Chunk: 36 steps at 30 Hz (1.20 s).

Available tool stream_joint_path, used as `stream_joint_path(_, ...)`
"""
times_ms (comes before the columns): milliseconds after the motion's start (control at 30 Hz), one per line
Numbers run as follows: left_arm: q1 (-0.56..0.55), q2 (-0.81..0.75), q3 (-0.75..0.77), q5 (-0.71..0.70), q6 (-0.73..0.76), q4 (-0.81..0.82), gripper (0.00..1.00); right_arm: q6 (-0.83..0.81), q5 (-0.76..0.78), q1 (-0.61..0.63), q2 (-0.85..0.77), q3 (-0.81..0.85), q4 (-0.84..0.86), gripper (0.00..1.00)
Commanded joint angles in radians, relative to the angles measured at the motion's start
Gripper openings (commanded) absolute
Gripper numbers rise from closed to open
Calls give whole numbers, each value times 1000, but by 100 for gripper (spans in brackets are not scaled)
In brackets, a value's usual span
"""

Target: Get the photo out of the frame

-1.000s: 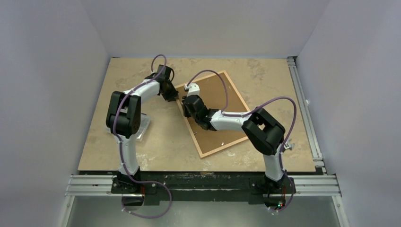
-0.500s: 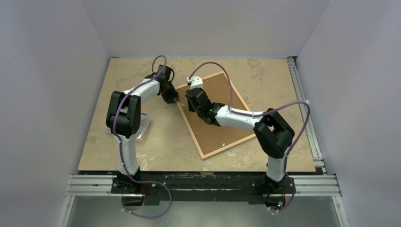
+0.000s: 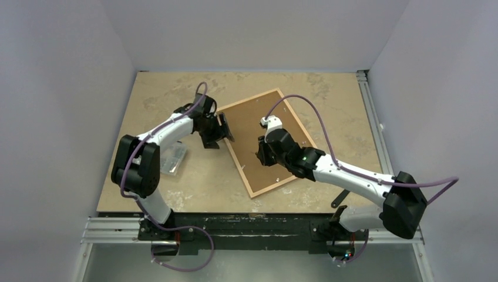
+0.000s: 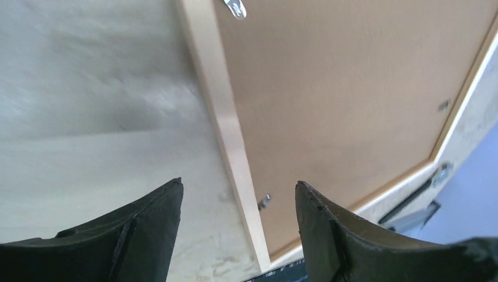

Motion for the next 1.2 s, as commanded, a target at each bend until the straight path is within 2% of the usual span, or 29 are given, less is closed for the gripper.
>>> stream_joint_path(0, -98, -76, -116, 90, -55, 101, 68, 73, -17, 49, -79, -81, -45, 0)
stream_joint_path(133, -135, -100, -188, 14, -110, 134, 60, 105, -32, 73, -56, -66, -39, 0)
stream_joint_path(233, -137, -119, -225, -46, -119, 148, 54, 131, -11, 98, 29, 37, -155, 0)
stream_joint_path(367, -142, -99, -212, -38, -116, 168, 53, 143, 0, 117, 107, 147, -285, 0)
stream_joint_path(600, -158, -69, -217, -62, -116, 196, 52, 118, -4, 126, 213, 292, -359, 0)
stream_joint_path(700, -159, -59, -231, -72, -126, 206, 45, 99, -17, 128, 271, 347, -379, 0)
stream_joint_path(800, -159, -48, -246, -73, -153, 222, 34, 79, -25, 134, 328, 411, -426, 0)
stream_joint_path(1000, -160, -49, -268, -67, -167, 244, 25, 63, 37, 149, 395, 493, -513, 0)
stream_joint_path(1167, -160, -56, -281, -70, -165, 246, 18, 64, 69, 157, 405, 499, -525, 0)
